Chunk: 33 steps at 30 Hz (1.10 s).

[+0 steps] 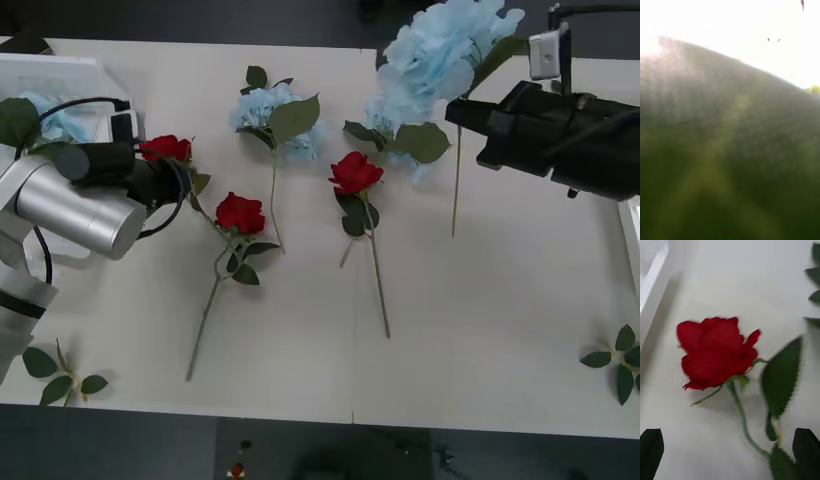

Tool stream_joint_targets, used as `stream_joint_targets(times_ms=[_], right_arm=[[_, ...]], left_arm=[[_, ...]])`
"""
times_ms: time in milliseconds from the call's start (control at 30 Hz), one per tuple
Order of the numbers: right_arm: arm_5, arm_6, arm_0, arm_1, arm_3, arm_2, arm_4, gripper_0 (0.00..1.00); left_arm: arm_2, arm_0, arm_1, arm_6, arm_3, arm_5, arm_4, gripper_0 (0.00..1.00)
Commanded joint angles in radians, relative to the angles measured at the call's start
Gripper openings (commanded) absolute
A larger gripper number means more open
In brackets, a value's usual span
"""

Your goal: Put the red flowers into the right box and the blue flowers into the left box

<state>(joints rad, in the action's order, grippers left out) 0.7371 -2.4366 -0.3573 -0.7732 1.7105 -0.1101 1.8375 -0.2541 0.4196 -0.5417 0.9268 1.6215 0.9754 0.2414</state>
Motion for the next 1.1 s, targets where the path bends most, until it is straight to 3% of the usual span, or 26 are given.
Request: stream_joint_targets(times_ms=[33,267,467,667,1100], right_arm=[[-0.035,-0.084,0.004,0.048,0.103,-0.005,0.006,0.0],[-0.079,-0.075,0.012,0.131,0.169,-0.048,0.013,0.0],[-0.074,-0.067,0.009,0.173,0.172,-0.074,0.06,0.0],[-0.079,-0.059,-0.008,0.178,0.17,-0.118,0.097,0.0],[-0.128,-0.042,-0.035,0.184,0.17,-0.183,0.097,0.0]], left_arm=[[0.11,-0.053,-0.052,0.204,0.161,0.065,0.188,1.0],[0.463,-0.122,-0.038,0.707,0.216,0.352,0.65,1.0],[0.661,-0.13,0.022,1.205,0.011,0.497,1.052,1.0],[0.604,-0.133,0.077,1.77,-0.249,0.49,1.339,1.0],[0.268,-0.173,0.189,1.778,-0.316,0.348,1.765,1.0]])
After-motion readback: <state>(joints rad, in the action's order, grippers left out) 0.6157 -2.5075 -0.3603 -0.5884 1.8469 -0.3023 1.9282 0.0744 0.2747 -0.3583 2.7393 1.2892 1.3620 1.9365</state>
